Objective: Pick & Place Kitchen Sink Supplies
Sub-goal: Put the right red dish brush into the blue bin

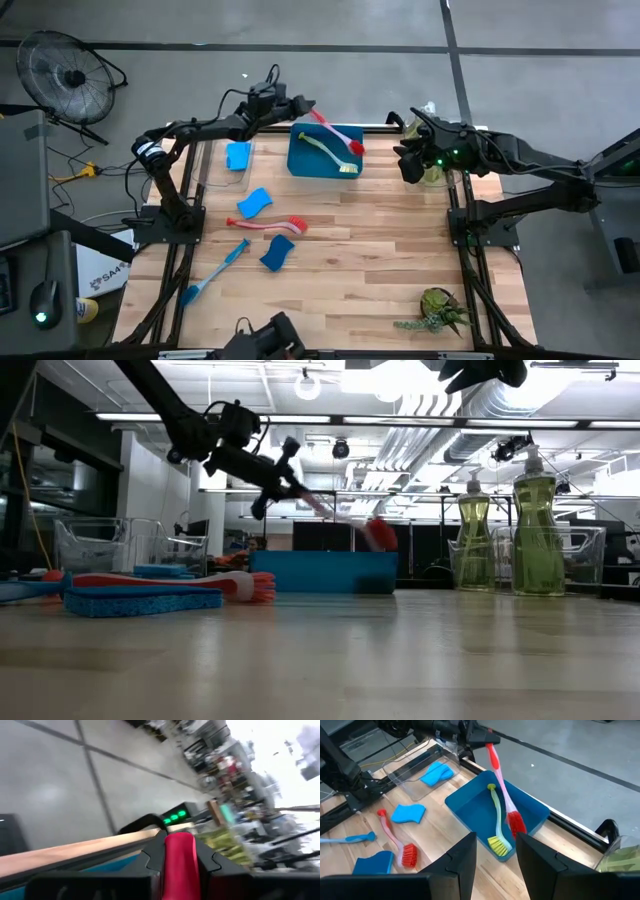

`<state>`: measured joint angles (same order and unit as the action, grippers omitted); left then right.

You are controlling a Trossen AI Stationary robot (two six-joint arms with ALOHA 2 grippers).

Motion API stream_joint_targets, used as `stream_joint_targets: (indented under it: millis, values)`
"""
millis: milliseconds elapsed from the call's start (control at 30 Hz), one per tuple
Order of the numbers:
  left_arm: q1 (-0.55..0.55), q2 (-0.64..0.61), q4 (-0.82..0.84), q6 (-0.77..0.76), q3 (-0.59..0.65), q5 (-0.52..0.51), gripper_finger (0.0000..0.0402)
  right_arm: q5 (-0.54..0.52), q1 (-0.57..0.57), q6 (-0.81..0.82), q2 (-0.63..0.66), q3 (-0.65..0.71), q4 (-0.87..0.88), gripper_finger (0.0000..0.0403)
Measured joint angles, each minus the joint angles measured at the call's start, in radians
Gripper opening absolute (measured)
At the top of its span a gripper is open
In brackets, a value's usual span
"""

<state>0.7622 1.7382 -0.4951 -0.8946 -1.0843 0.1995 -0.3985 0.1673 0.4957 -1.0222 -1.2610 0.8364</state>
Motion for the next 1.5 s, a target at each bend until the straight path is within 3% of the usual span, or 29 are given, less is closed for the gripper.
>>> stream_joint_targets:
  millis: [200,500,633,1167,1500]
  values:
    - [-0.021,0.0,-0.071,-0.049,0.0,0.014,0.0037,-0.004,0.0,0.002,-0.001,0.0,0.002,0.013]
    - [-0.059,0.0,0.068,-0.009,0.0,-0.04,0.0037,0.002,0.0,0.002,-0.037,-0.001,0.015,0.013]
    - [-0.054,0.0,0.027,0.0,0.0,-0.05,0.0037,0.021,0.0,0.002,-0.059,-0.001,0.028,0.013]
    - [-0.036,-0.002,0.151,0.076,-0.002,0.024,0.0038,0.023,0.001,-0.001,-0.09,-0.001,0.05,0.013]
    - [-0.036,-0.002,0.252,0.091,-0.002,0.036,0.0177,0.023,0.003,0.001,-0.09,-0.001,0.05,0.013]
